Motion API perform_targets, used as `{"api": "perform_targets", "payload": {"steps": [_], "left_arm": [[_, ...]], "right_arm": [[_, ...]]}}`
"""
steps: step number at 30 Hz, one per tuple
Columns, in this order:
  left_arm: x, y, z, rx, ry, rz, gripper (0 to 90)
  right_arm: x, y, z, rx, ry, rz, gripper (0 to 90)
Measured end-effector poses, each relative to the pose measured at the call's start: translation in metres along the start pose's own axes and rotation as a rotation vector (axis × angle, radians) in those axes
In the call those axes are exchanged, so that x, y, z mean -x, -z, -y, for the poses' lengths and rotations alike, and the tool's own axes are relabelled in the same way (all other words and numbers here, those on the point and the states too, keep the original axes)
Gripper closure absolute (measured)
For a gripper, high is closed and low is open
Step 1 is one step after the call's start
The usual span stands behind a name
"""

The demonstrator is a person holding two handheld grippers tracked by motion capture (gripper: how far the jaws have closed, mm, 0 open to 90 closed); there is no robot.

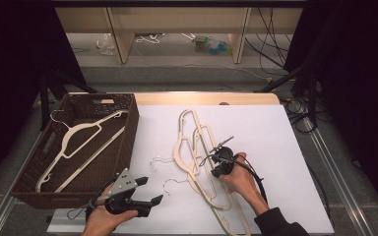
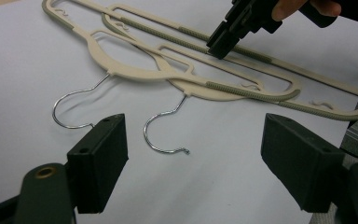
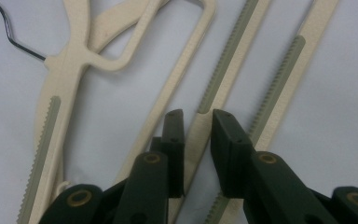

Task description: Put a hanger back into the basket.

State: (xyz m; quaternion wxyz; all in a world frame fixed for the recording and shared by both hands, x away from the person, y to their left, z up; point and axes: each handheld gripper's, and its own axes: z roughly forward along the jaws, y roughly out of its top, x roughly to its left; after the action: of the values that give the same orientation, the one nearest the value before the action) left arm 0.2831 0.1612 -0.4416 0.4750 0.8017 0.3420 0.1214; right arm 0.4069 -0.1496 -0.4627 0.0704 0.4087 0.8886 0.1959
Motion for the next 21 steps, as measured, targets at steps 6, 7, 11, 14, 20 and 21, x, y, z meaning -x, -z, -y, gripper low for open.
{"api": "perform_targets", "payload": {"steps": [6,7,11,14,20,21], "left_arm": [[0.0,0.0,0.0,0.002,-0.001,0.002,22.9],[0.0,0.0,0.0,0.001,0.0,0.001,22.9],[0.0,0.001,0.0,-0.001,-0.003,0.003,22.9],[0.0,0.001,0.0,0.001,-0.002,0.009,22.9],[0.0,0.001,-0.001,0.0,-0.005,0.009,23.0],[0.0,0.001,0.0,0.006,0.001,0.01,23.0]], "right_arm": [[-0.001,0.007,-0.001,0.02,-0.002,-0.064,89.0],[-0.002,0.008,-0.001,0.015,-0.008,-0.092,83.4],[-0.008,0.003,-0.001,-0.032,0.045,-0.025,74.7],[-0.015,0.006,-0.002,-0.022,0.053,-0.031,72.3],[-0.033,0.009,-0.004,-0.008,0.095,-0.107,65.9],[-0.035,0.008,-0.004,-0.013,0.101,-0.111,65.7]]}}
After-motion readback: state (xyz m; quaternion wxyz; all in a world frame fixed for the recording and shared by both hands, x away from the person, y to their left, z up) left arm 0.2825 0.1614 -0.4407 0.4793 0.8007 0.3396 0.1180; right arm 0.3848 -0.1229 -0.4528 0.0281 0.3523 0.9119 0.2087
